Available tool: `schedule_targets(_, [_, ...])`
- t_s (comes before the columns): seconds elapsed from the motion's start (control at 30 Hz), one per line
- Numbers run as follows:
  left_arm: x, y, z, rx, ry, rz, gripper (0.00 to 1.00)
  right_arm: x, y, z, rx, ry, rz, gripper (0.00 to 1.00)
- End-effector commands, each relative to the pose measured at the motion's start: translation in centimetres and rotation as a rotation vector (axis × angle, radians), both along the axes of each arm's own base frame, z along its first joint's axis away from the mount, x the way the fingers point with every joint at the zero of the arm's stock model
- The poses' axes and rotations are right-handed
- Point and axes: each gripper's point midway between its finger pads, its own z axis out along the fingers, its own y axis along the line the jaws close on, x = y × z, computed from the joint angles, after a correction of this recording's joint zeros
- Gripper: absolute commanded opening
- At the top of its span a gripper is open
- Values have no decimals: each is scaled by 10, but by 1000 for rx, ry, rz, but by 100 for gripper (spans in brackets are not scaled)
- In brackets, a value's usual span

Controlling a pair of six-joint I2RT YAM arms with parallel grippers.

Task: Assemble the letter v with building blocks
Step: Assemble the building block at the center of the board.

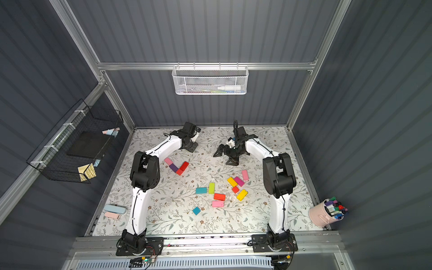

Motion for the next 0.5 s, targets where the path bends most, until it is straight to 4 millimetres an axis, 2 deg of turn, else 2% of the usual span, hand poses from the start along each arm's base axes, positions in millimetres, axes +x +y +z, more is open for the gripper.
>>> schedule_targets(0.0, [-5,-6,-12,-48,37,-8,0,3,0,5,-16,-1,-12,99])
schedule_targets(0.1, [-15,-8,-24,-75,74,-2,0,4,0,4,-22,1,-10,99])
schedule_targets(0.27, [-37,3,-59,-29,167,16,0,3,-1,5,-31,2,-8,99])
schedule_targets(0.4, [-40,8,-67,-22,175,30,0,2,-3,5,-40,6,-8,99])
schedule_targets(0.47, [-42,4,-69,-38,186,14,2,1,-3,5,-43,8,-8,99])
